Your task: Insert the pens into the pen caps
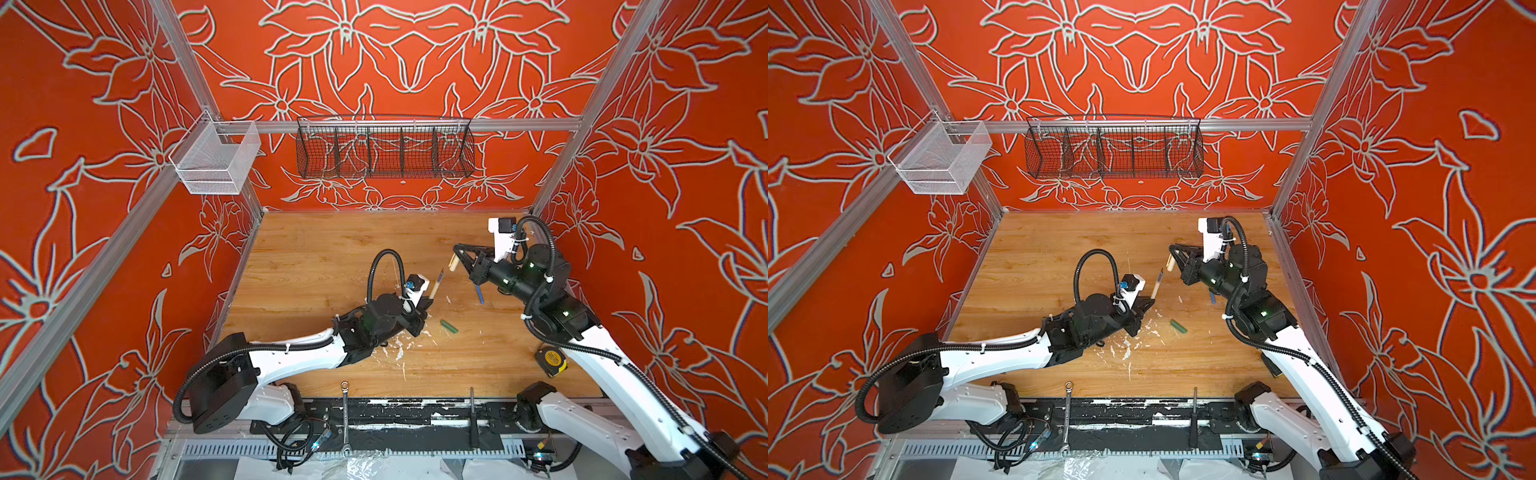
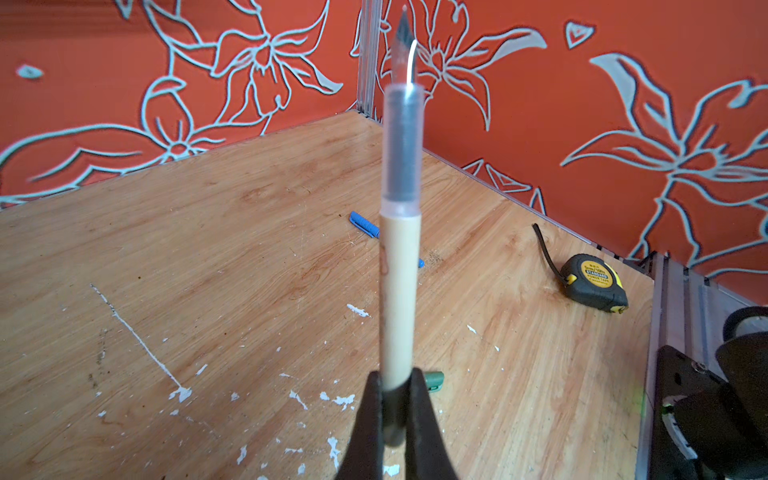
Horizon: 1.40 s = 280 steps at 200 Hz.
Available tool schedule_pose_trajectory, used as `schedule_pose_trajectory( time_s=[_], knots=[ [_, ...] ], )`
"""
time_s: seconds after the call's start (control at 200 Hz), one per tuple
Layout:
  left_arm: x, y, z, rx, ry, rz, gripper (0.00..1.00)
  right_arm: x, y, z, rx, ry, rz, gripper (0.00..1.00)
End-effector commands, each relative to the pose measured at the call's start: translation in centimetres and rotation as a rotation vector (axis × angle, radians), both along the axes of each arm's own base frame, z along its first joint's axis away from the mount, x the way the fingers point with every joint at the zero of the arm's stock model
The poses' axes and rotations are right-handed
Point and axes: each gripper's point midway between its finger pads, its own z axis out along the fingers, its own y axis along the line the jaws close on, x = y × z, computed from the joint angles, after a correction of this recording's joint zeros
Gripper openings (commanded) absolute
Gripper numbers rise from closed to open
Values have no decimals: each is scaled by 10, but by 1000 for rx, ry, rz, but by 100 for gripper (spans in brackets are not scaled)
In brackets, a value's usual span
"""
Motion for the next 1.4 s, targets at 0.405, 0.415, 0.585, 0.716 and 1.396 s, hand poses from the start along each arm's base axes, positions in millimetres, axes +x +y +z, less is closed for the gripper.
schedule_pose_trajectory(
  time_s=[0.405, 0.415, 0.585, 0.716, 1.396],
  knots=[
    [-3, -7, 10, -14, -25, -26, 0, 13, 13, -4, 49, -44, 19, 0],
    [-3, -6, 11, -14, -26, -26, 0, 13, 13, -4, 49, -44, 18, 0],
    [-2, -7, 10, -8, -24, -26, 0, 13, 16, -6, 56, -38, 30, 0],
    [-2, -8, 10, -10, -24, -28, 0, 13, 17, -11, 43, -26, 33, 0],
    [0, -5, 11, -4, -28, -11, 0, 8, 17, -27, -3, 1, 29, 0]
  ],
)
